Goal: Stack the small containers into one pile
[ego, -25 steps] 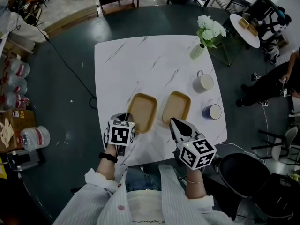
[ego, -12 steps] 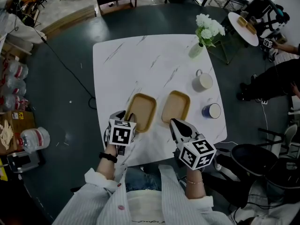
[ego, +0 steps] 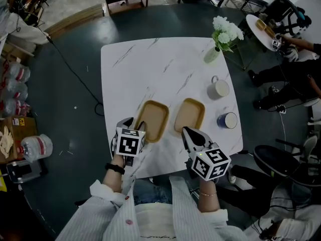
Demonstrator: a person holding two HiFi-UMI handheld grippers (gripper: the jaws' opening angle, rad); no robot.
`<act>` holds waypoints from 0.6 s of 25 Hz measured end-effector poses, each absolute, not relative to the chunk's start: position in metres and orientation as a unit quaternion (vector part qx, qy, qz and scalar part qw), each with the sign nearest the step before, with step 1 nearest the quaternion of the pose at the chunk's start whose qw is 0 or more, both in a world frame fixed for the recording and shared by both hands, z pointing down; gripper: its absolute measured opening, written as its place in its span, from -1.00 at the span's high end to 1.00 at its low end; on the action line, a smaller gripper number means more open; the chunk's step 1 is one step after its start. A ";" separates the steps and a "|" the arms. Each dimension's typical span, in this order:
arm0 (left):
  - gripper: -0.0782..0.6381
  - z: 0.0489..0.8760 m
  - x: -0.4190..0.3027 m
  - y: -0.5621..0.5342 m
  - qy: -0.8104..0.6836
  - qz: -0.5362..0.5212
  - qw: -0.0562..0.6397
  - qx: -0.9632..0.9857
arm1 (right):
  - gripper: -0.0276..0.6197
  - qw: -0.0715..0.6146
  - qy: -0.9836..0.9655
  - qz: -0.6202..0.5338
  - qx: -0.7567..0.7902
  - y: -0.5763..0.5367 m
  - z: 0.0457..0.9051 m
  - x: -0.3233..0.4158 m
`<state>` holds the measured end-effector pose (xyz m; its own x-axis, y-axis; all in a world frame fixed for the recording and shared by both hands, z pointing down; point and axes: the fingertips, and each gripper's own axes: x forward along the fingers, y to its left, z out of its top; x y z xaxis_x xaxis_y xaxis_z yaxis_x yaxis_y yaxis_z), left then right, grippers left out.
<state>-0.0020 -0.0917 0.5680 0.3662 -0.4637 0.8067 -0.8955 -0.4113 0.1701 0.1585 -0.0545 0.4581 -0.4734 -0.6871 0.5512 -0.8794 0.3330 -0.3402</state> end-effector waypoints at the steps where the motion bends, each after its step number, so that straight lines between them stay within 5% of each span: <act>1: 0.25 0.565 -0.003 -0.093 -0.445 0.342 0.314 0.766 | 0.88 0.159 -0.801 0.307 0.489 -0.055 0.459 0.159; 15: 0.70 0.508 -0.046 -0.107 -0.500 0.236 0.340 0.761 | 0.87 0.204 -0.745 0.314 0.553 -0.077 0.483 0.227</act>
